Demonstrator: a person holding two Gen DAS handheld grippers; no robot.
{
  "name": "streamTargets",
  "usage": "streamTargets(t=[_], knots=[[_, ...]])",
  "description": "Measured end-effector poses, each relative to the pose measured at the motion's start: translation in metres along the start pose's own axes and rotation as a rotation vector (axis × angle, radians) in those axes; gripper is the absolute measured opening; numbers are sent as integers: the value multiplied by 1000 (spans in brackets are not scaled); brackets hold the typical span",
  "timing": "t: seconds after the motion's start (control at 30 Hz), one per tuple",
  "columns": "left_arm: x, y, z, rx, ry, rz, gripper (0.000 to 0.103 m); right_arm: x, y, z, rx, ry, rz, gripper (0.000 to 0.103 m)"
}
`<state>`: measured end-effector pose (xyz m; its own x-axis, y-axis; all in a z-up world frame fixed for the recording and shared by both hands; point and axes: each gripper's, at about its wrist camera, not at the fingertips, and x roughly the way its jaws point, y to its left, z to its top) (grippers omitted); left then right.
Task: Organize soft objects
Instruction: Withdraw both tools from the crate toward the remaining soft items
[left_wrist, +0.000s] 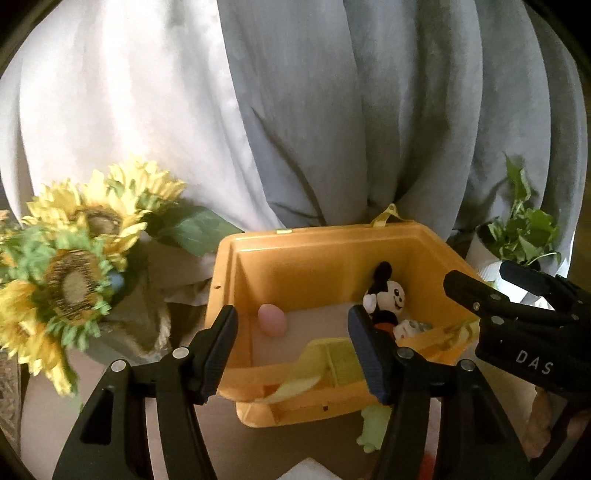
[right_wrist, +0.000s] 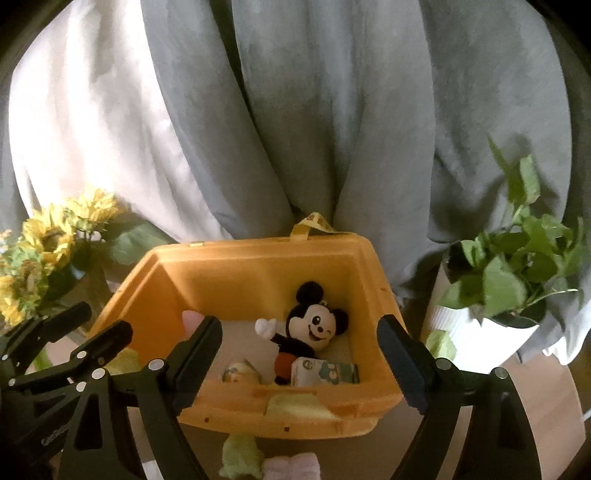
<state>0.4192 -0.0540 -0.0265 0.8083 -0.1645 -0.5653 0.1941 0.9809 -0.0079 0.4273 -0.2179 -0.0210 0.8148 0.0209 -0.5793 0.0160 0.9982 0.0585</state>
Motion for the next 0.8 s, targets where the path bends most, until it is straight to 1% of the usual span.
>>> streamTargets(t=[0.37, 0.57, 0.8], knots=[[-53, 0, -14, 10, -43, 21, 61, -57, 13, -10, -6, -45, 16, 87], [-74, 4, -24, -3, -59, 28, 61, -78, 18, -19, -14, -63, 24, 87], [-94, 6, -39, 15, -67, 23, 61, -98, 27, -33, -28, -78, 29, 87]])
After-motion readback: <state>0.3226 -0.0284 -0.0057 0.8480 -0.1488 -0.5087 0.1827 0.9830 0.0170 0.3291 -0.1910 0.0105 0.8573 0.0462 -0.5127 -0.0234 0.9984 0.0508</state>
